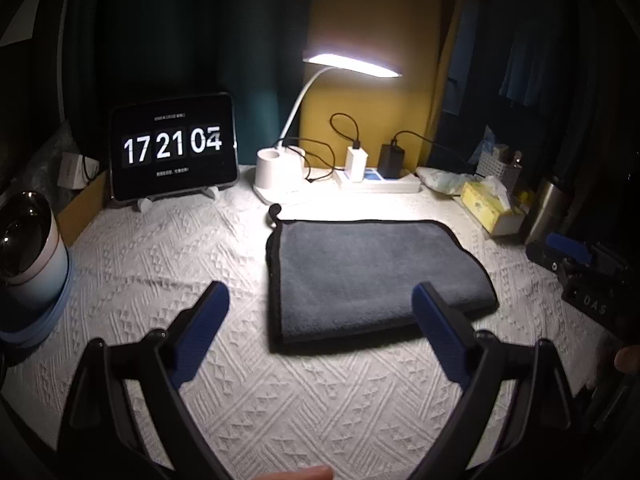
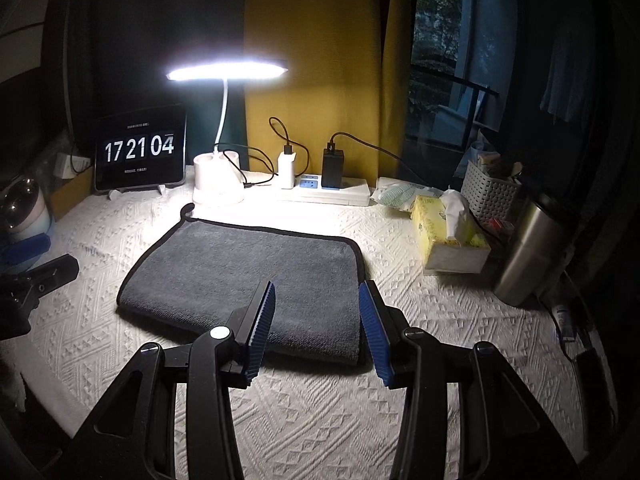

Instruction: Fold towel

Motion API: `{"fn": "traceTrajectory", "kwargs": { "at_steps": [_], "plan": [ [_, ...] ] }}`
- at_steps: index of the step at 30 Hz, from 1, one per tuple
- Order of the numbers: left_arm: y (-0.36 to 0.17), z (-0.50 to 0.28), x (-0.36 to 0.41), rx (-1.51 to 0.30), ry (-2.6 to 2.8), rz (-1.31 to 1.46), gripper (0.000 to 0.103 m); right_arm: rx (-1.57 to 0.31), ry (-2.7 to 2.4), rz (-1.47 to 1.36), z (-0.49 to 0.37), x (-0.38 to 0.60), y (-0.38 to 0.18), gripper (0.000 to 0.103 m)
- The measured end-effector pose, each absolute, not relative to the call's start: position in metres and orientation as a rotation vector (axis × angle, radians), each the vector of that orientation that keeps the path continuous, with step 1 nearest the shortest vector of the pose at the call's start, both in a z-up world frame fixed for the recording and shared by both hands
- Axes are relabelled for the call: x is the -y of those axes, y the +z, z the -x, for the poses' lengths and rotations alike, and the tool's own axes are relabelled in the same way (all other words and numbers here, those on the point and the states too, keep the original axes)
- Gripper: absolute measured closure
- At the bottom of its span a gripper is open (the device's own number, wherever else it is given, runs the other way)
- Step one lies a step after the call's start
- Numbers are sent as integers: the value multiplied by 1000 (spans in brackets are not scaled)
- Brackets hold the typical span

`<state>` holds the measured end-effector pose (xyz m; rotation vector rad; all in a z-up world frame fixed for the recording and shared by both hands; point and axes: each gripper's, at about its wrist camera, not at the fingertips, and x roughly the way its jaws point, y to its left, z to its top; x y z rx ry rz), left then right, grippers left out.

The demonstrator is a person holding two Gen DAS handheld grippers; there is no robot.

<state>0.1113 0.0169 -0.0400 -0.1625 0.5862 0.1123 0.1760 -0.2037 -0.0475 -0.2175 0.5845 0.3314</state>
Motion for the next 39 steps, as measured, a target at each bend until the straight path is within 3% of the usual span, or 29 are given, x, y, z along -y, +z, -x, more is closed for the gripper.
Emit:
{"fn": "traceTrajectory", "kwargs": {
  "at_steps": [6, 39],
  "plan": [
    [-38, -98, -9, -581, 89, 166, 9, -570, 333, 210, -160, 207, -45, 48],
    [-1, -5, 30, -335, 33, 102, 9, -435, 342, 180, -75, 236, -23, 47]
  ]
}}
